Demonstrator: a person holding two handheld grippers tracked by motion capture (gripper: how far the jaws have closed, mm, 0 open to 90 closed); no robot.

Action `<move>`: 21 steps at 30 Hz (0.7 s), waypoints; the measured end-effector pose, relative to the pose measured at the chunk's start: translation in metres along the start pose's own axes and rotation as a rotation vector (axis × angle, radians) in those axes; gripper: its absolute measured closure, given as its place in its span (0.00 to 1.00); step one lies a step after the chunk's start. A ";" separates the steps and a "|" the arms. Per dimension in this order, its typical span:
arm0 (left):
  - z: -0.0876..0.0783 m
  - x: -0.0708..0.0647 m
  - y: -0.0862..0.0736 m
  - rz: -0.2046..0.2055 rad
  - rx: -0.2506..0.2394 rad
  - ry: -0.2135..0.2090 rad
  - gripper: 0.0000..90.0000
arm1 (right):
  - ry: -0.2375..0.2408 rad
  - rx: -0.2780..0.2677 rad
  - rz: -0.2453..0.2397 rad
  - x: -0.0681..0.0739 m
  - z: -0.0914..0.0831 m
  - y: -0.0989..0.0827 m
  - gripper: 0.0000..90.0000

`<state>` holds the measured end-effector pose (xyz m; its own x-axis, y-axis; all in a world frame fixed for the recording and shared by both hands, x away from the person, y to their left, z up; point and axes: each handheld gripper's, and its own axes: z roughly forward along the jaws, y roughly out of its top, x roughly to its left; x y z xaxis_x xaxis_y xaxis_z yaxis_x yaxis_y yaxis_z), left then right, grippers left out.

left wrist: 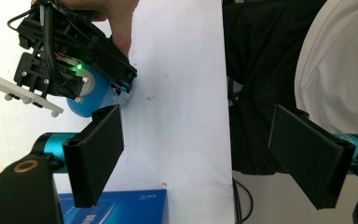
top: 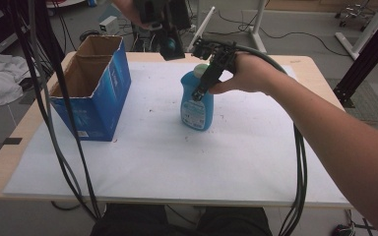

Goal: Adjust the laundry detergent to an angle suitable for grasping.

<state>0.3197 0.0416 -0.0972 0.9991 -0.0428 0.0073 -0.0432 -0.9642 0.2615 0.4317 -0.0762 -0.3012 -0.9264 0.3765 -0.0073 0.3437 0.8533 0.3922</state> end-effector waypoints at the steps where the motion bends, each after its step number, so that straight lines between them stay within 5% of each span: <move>1: 0.000 0.000 0.000 0.000 0.000 0.001 0.20 | 0.000 -0.002 -0.001 0.000 0.000 0.000 0.19; 21: 0.001 0.000 0.000 -0.003 0.002 -0.001 0.20 | -0.001 0.002 -0.008 -0.001 -0.002 0.000 0.29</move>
<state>0.3193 0.0413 -0.0984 0.9992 -0.0405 0.0059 -0.0406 -0.9648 0.2600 0.4322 -0.0775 -0.2996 -0.9290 0.3699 -0.0116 0.3364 0.8570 0.3904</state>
